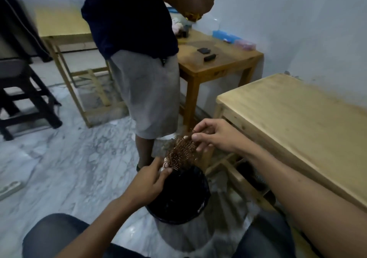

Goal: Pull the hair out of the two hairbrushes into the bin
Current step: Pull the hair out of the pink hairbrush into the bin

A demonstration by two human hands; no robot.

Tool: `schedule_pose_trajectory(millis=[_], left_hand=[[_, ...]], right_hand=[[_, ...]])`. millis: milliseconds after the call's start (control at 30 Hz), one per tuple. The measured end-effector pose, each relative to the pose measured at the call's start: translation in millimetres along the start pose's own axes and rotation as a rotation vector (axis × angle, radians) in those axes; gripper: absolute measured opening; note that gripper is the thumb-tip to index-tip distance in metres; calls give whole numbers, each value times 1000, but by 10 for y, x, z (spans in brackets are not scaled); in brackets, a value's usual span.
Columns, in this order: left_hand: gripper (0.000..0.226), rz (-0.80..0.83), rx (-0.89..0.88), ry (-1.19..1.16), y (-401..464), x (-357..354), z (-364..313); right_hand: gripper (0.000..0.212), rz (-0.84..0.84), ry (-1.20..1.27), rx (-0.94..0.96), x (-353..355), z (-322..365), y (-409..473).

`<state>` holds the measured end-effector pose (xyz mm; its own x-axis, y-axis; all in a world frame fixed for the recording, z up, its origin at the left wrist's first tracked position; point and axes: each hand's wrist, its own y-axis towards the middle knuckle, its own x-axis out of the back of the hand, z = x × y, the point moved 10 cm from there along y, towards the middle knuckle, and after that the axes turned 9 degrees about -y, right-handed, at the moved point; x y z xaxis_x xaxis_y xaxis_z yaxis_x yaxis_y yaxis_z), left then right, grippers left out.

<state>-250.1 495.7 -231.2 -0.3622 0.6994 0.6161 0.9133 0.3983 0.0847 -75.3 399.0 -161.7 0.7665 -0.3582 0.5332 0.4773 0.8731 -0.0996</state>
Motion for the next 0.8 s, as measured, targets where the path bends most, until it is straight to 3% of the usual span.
schedule_pose_trajectory(millis=[200, 300, 500, 800], left_hand=[[25, -53, 210, -10, -287, -5, 392], [22, -82, 285, 27, -428, -42, 527], [22, -164, 412, 133, -664, -38, 772], [24, -251, 469, 90, -596, 49, 782]], right_hand=[[15, 26, 95, -34, -401, -245, 198], [5, -47, 52, -54, -437, -357, 258], [11, -211, 39, -209, -340, -828, 255], [14, -288, -5, -384, -157, -1297, 7]])
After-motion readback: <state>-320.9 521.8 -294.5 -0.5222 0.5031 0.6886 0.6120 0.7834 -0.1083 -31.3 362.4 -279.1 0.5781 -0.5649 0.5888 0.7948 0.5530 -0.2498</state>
